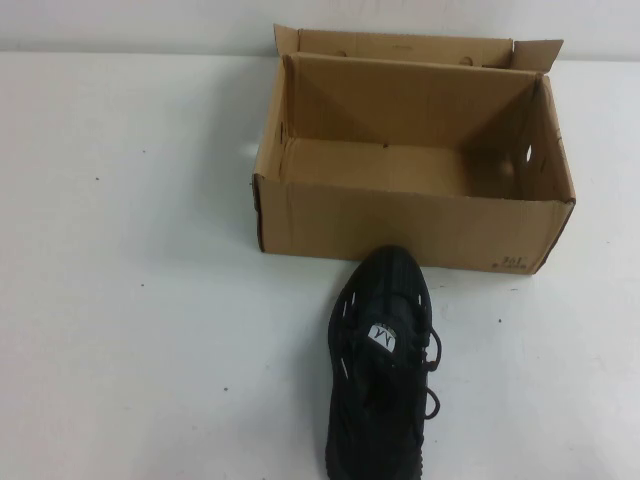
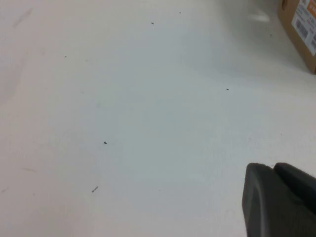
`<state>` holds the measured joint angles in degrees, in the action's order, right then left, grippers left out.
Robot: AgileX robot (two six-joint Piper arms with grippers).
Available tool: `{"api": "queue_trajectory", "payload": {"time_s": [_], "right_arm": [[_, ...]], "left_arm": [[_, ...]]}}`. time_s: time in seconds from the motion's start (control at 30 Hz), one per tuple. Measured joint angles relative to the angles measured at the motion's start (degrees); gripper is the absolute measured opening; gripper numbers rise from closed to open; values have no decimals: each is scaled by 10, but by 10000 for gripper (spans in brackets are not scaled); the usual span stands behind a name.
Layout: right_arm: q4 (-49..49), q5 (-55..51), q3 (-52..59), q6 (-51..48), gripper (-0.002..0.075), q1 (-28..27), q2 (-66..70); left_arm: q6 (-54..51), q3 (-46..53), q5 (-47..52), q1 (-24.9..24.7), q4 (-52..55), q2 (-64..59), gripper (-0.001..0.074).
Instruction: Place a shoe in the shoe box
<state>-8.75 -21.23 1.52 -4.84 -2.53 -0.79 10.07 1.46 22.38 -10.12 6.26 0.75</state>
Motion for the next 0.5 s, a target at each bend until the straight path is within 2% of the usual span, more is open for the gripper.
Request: {"api": "queue_trajectory", "payload": {"time_s": [0.5], "right_arm": [[0, 0, 0, 0, -17, 0, 0]], "left_arm": [[-5, 0, -26, 0, 9, 0, -2]]}}
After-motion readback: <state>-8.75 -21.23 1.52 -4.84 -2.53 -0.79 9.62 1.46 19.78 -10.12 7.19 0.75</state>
